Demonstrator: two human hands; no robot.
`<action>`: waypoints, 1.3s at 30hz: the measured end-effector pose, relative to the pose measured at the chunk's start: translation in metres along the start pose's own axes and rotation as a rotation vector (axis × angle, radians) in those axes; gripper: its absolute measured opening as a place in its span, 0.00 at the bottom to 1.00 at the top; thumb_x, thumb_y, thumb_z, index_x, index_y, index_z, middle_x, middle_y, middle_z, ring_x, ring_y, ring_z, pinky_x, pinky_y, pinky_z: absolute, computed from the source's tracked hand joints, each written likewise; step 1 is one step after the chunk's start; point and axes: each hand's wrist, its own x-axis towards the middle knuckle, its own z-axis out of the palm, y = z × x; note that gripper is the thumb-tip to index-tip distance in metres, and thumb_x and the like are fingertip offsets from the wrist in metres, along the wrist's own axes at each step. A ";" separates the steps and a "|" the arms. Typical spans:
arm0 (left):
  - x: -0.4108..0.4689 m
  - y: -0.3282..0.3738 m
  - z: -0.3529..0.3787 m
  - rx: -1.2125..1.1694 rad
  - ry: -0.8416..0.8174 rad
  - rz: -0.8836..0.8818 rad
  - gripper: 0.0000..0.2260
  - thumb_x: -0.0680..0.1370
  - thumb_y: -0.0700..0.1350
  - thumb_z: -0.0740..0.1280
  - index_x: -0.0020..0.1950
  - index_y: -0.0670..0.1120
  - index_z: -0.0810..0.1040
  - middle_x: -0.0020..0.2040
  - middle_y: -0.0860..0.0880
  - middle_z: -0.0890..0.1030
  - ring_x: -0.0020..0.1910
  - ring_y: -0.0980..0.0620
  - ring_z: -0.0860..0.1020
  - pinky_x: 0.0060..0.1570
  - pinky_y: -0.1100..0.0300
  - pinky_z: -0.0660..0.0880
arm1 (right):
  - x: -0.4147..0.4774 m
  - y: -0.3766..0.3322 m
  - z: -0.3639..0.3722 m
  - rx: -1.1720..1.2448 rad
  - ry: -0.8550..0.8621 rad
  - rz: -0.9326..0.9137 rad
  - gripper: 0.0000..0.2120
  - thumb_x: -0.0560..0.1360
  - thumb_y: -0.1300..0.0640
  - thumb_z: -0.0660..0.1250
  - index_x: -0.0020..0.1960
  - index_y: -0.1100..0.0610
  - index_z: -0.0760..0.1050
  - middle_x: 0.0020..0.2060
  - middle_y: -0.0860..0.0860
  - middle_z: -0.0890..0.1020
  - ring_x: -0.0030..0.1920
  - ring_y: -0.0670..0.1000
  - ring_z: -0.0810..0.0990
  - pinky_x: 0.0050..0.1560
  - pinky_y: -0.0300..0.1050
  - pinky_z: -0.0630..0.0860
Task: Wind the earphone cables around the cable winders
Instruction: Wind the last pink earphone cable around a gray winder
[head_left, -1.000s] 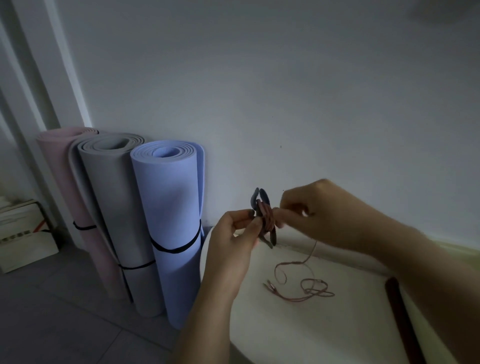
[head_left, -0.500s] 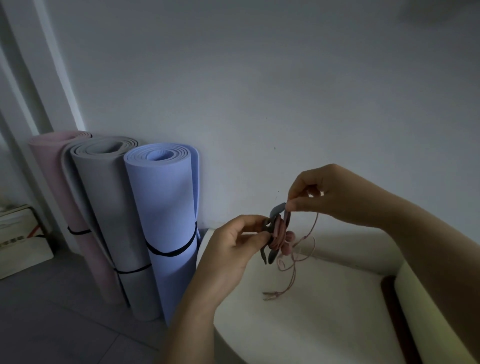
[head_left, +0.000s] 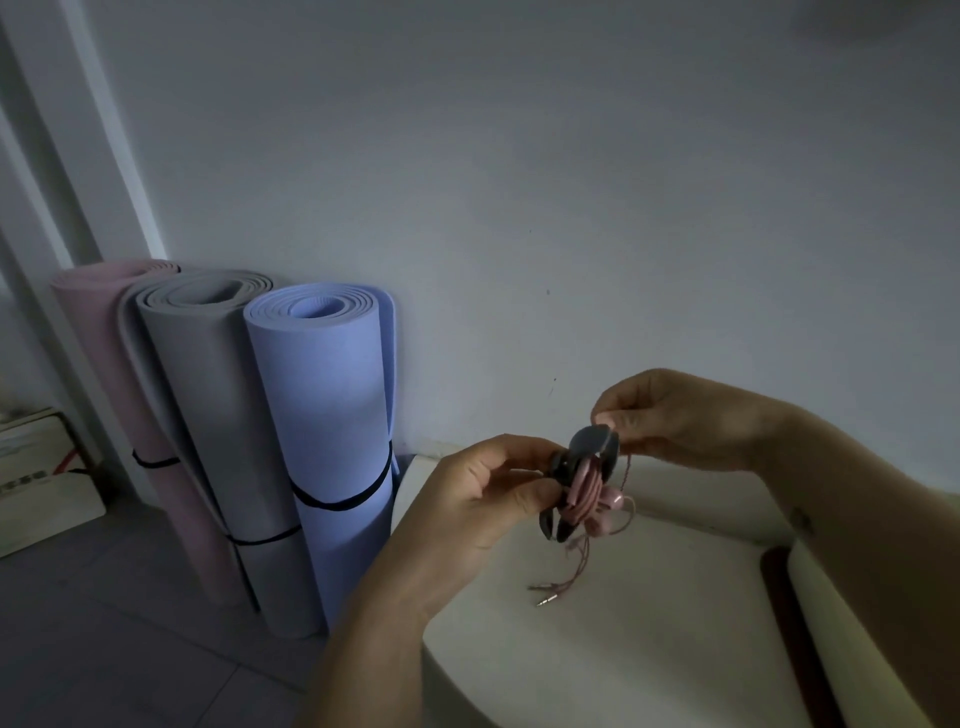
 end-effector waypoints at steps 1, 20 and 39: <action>0.001 -0.001 0.001 -0.038 -0.001 0.008 0.07 0.75 0.37 0.68 0.51 0.44 0.81 0.47 0.49 0.85 0.50 0.52 0.82 0.52 0.62 0.75 | 0.004 0.005 0.007 0.068 -0.060 -0.009 0.14 0.76 0.58 0.64 0.34 0.54 0.82 0.31 0.50 0.80 0.36 0.47 0.79 0.47 0.42 0.73; 0.009 -0.005 0.012 -0.311 0.509 -0.117 0.11 0.80 0.41 0.62 0.48 0.49 0.84 0.47 0.54 0.86 0.52 0.62 0.80 0.56 0.62 0.71 | 0.018 0.015 0.080 -0.827 0.333 0.027 0.12 0.81 0.55 0.56 0.49 0.55 0.78 0.34 0.47 0.75 0.30 0.43 0.69 0.32 0.34 0.65; 0.007 -0.005 0.008 0.051 0.234 -0.025 0.04 0.78 0.34 0.65 0.51 0.40 0.77 0.40 0.54 0.85 0.39 0.60 0.83 0.40 0.69 0.76 | -0.004 -0.048 0.032 -1.132 0.319 -0.070 0.10 0.71 0.45 0.70 0.36 0.42 0.70 0.31 0.40 0.73 0.31 0.37 0.73 0.35 0.30 0.69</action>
